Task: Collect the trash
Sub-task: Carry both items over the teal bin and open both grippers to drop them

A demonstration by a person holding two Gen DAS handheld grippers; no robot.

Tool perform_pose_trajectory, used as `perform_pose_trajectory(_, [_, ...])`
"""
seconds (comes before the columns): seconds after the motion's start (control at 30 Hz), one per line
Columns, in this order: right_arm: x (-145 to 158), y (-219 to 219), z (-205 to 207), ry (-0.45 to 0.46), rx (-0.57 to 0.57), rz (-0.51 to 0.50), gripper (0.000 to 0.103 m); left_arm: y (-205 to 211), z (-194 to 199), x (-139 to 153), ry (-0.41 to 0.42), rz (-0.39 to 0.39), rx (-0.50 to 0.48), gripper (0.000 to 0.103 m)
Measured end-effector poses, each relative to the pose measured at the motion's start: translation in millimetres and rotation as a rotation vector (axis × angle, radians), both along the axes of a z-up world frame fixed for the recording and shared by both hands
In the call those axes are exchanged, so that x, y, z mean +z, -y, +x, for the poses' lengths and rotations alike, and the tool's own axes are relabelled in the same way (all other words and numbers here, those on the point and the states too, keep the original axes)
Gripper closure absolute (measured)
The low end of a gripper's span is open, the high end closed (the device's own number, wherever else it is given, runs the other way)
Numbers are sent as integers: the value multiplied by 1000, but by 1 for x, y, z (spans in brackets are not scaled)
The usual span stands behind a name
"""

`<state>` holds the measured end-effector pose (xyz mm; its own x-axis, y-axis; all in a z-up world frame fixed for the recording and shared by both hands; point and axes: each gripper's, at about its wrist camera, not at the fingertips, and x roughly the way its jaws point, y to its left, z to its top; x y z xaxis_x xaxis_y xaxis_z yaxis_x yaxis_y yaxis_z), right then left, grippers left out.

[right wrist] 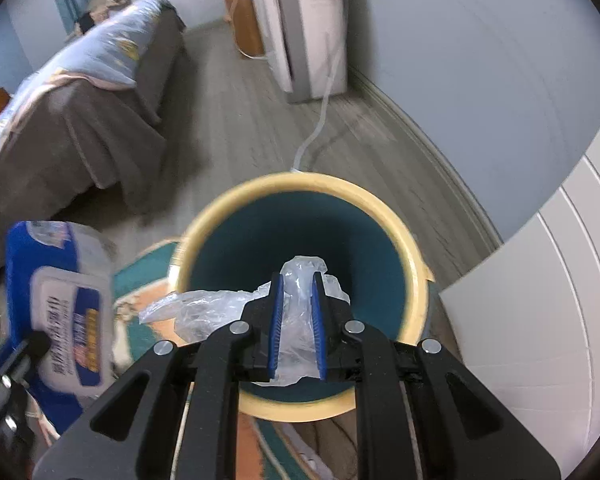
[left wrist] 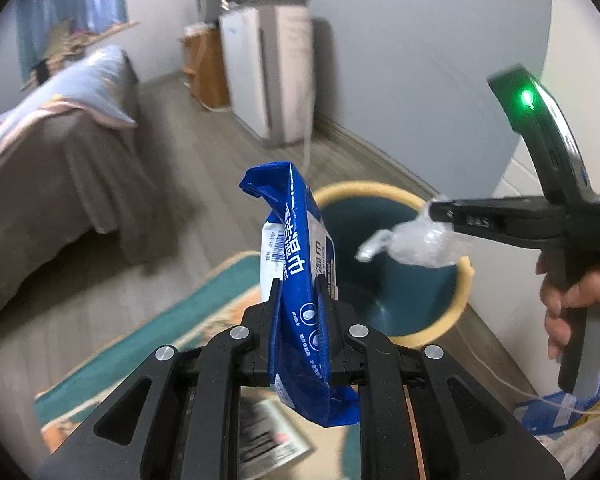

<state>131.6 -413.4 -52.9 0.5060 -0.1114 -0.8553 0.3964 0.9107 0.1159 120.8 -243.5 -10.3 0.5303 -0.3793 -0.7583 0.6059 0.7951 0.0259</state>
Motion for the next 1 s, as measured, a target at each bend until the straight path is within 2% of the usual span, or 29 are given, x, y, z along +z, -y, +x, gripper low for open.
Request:
perform_pose_trajectory(0.17, [-26,22,1,-69,-69,27,90,34,3,-24,-26,39,-54,86])
perform_pose_trajectory(0.33, [-36,31,-1,-78,-100,50,89,46,13,-29,-41,35,-65,86])
perform_pose_trajectory(0.37, [-37,31,0,-78,-101,52,88,47,15,-30,-38,37,-65,85])
perform_pose_trajectory(0.4, [-37,31,0,-76,-100,60,88,50,18,-30,-33,39,-62,80])
perform_pose_trajectory(0.47, [-37,30,0,-65,-94,77,79,52,22,-28,-24,29,-54,68])
perform_pose_trajectory(0.53, [-32,28,1,-47,-94,66,56,48,22,-27,-25,18,-50,62])
perform_pose_trajectory(0.67, [-28,28,0,-27,-106,62,41,41,16,-25,0,24,-38,42])
perform_pose_trajectory(0.73, [-25,27,0,-18,-107,58,27,32,11,-22,17,22,-27,31])
perform_pose_trajectory(0.8, [-23,24,0,-8,-102,52,19,22,8,-18,31,16,-14,18])
perform_pose_trajectory(0.83, [-20,22,0,2,-99,52,13,18,7,-16,38,15,-5,16])
perform_pose_trajectory(0.9, [-16,18,0,18,-90,48,7,3,5,-9,55,5,24,11])
perform_pose_trajectory(1.0, [-8,8,3,29,-63,20,6,-24,4,1,59,-13,79,10])
